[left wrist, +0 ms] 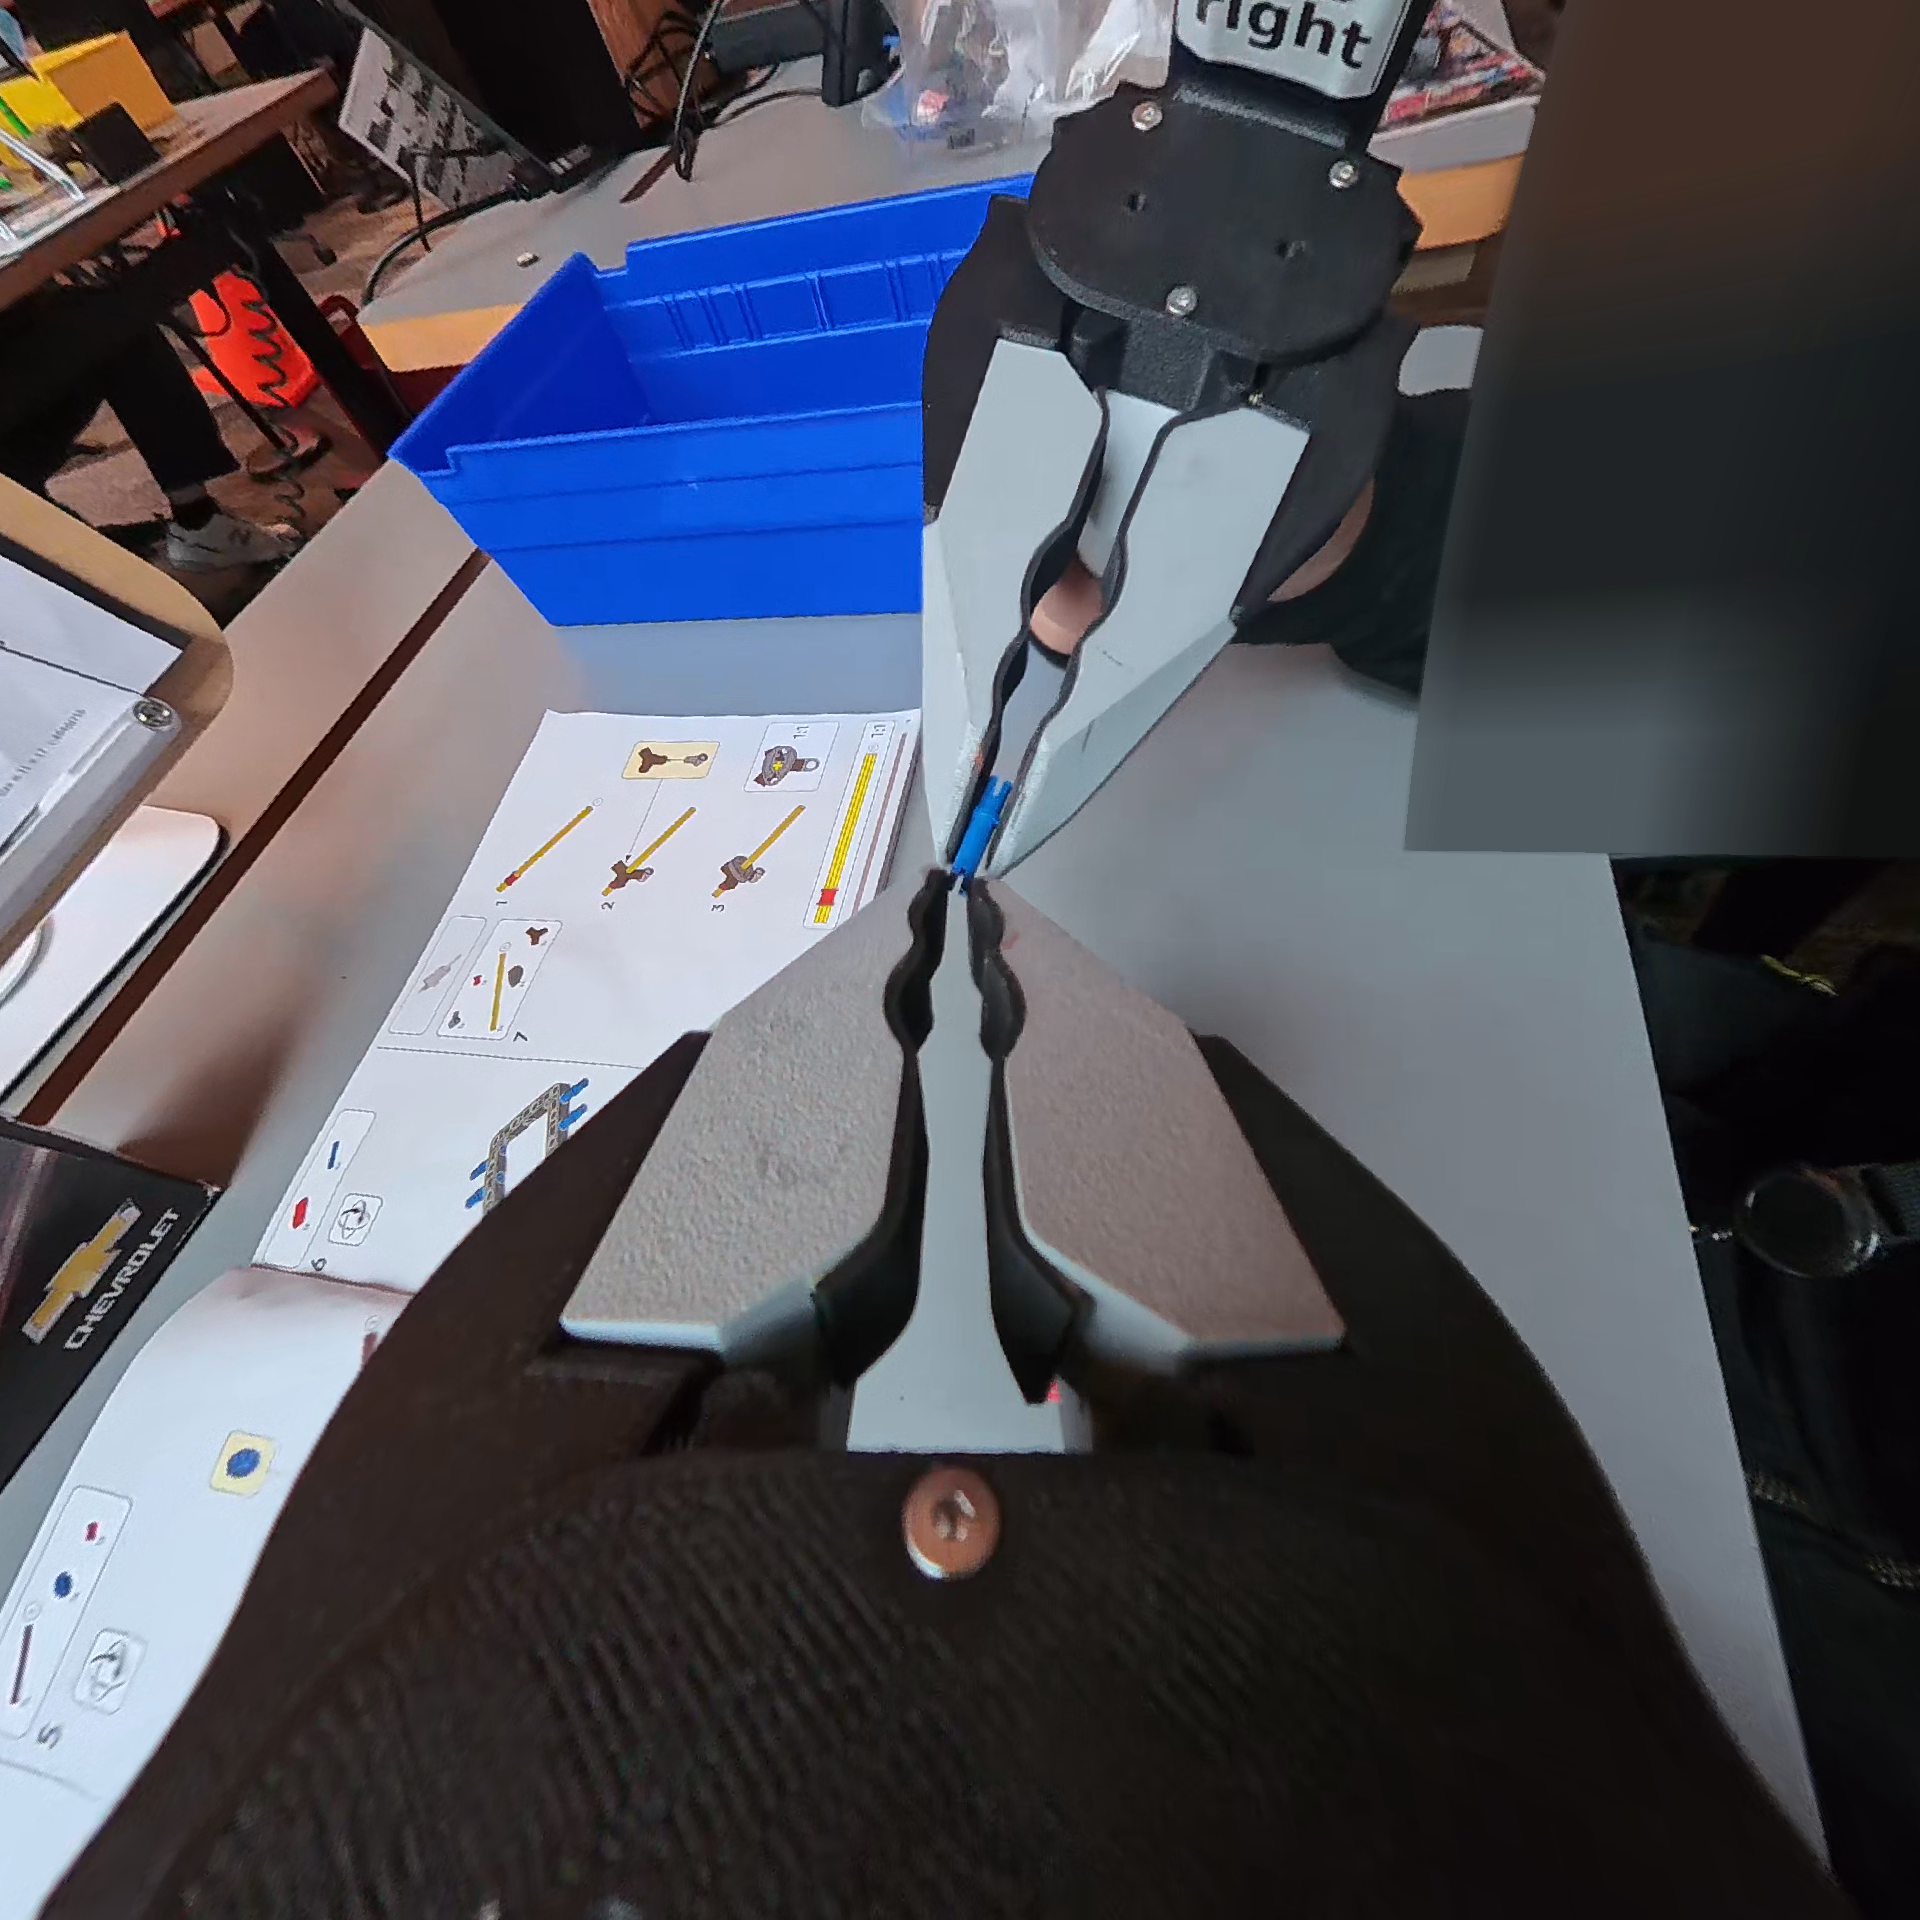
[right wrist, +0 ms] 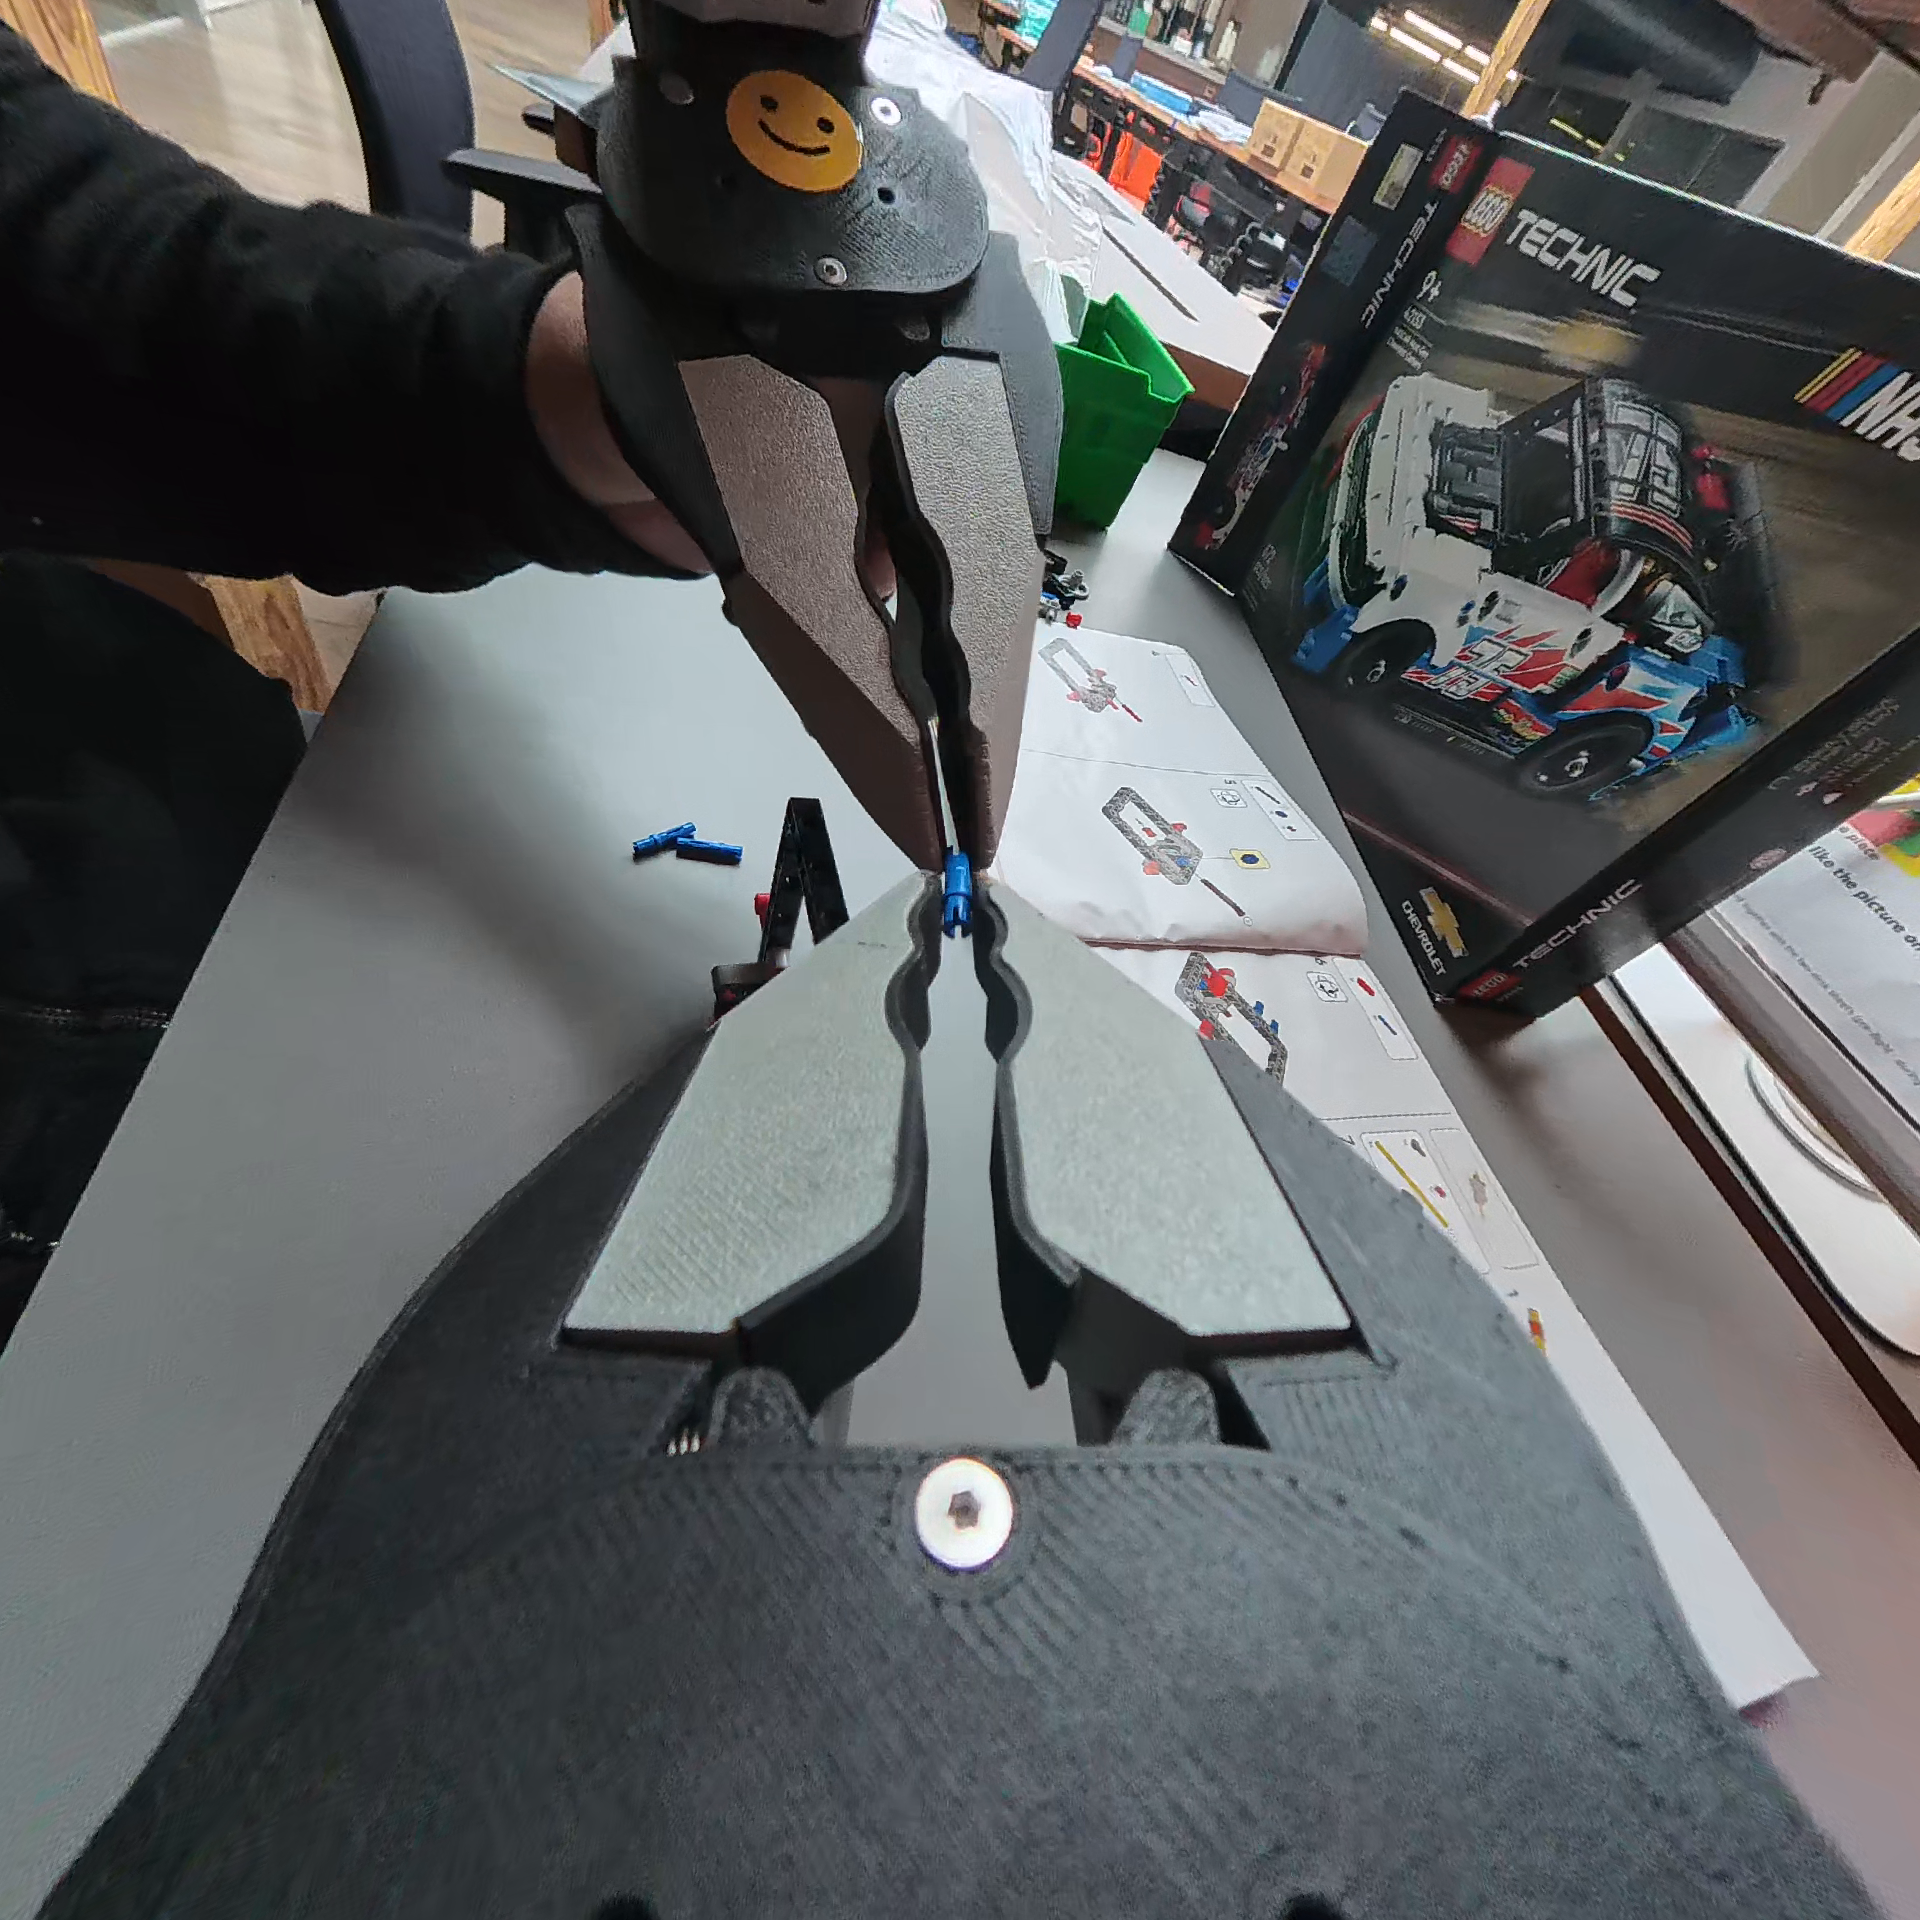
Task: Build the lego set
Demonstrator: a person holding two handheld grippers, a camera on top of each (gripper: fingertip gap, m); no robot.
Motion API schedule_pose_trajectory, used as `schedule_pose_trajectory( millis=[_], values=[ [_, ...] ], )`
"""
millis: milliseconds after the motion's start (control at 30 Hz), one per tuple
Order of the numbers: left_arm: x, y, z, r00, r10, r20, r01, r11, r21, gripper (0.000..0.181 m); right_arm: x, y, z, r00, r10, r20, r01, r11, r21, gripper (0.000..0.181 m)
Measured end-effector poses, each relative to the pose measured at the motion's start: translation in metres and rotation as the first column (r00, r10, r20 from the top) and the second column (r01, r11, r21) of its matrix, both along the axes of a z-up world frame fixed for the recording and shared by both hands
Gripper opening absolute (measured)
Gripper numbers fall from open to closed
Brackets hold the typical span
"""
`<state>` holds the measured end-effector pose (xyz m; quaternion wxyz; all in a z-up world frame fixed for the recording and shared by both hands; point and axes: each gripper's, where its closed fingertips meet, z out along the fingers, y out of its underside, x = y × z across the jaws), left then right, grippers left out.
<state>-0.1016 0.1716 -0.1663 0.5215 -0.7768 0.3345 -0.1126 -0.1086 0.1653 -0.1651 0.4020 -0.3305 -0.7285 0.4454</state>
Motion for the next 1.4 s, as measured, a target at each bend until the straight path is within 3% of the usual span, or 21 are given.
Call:
schedule_pose_trajectory(
  millis=[300,967,1167,1400],
  values=[
    [0.0002,0.0009,0.0050,0.998,0.003,0.061,-0.003,1.000,0.001,0.002,0.0005,0.0009,0.0061,1.000,-0.009,-0.025,0.008,0.999,-0.031,0.002],
    [-0.0016,0.0014,0.0071,0.998,0.020,0.054,-0.021,1.000,0.010,0.002,0.0030,0.0029,0.0105,0.999,-0.004,-0.033,0.001,0.998,-0.069,0.002],
    [0.0005,-0.0018,0.0063,0.996,0.002,0.087,0.000,1.000,-0.028,0.002,0.0047,0.0002,0.0084,0.999,0.055,0.000,-0.054,0.986,-0.156,0.002],
    [0.0006,-0.0046,0.0036,1.000,-0.002,-0.007,0.002,1.000,0.004,0.002,0.0048,-0.0030,0.0065,0.997,0.068,-0.043,-0.071,0.994,-0.087,0.002]
  ],
)
